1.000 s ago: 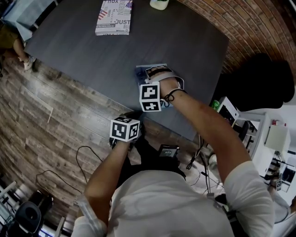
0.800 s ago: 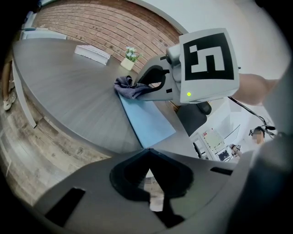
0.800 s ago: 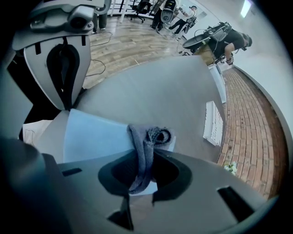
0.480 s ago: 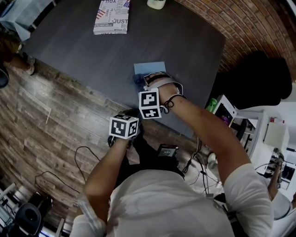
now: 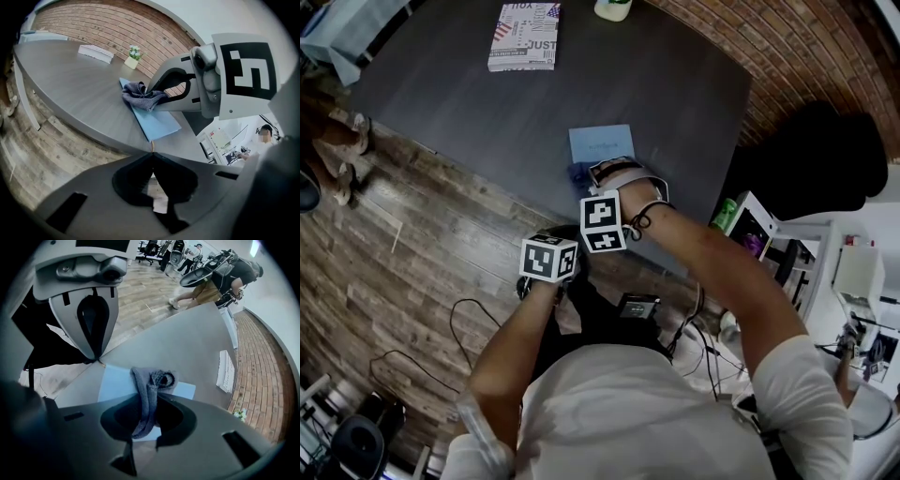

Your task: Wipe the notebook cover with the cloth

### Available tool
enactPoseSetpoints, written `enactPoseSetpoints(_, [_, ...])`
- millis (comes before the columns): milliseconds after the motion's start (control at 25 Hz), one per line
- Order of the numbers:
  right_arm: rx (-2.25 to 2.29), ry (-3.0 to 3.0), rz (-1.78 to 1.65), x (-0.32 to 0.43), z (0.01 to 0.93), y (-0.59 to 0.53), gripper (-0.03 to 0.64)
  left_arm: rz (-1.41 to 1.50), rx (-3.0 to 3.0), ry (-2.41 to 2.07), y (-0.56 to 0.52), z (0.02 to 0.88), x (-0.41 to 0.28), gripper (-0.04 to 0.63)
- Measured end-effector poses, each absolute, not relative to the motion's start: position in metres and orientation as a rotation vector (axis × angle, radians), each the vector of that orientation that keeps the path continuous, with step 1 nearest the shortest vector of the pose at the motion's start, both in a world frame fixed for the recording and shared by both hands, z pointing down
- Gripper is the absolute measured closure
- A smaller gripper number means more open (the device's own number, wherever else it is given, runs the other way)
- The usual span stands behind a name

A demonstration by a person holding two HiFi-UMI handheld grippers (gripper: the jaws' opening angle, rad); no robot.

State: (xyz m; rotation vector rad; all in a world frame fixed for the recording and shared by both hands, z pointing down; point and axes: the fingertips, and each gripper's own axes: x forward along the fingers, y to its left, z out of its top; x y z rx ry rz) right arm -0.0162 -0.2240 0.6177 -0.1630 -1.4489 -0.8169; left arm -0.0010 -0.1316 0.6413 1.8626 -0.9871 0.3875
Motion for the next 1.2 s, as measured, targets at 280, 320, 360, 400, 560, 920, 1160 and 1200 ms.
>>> enactPoseSetpoints(280, [-0.174, -1.461, -0.802, -0.012, 0.616, -0.207, 0.531, 0.381, 1.868, -0.994, -0.133, 0.642, -0.002, 0.588])
enactPoseSetpoints(320, [-0.177, -1.462, -0.801, -0.011, 0.616, -0.204, 0.531, 0.379, 1.871, -0.994, -0.132, 0.642, -0.002, 0.587])
enactPoseSetpoints(360, [-0.181, -1.463, -0.798, -0.01, 0.616, -0.201, 0.531, 0.378, 1.874, -0.992, -0.131, 0.642, -0.002, 0.588])
enactPoseSetpoints(400, [-0.186, -1.464, -0.795, -0.009, 0.617, -0.198, 0.531, 0.376, 1.877, -0.99, -0.13, 0.641, -0.002, 0.587])
enactPoseSetpoints(560, [-0.208, -1.462, -0.789, -0.004, 0.616, -0.185, 0.531, 0.368, 1.879, -0.99, -0.122, 0.638, -0.004, 0.588])
enactPoseSetpoints(920, [-0.225, -1.463, -0.769, 0.004, 0.617, -0.165, 0.531, 0.346, 1.856, -1.013, -0.105, 0.635, -0.018, 0.588])
enactPoseSetpoints(1160, [-0.242, -1.465, -0.74, 0.007, 0.616, -0.148, 0.531, 0.341, 1.86, -1.027, -0.1, 0.63, -0.026, 0.588])
enactPoseSetpoints(1200, [-0.249, -1.465, -0.734, 0.008, 0.615, -0.145, 0.531, 0.34, 1.861, -1.027, -0.099, 0.629, -0.027, 0.588])
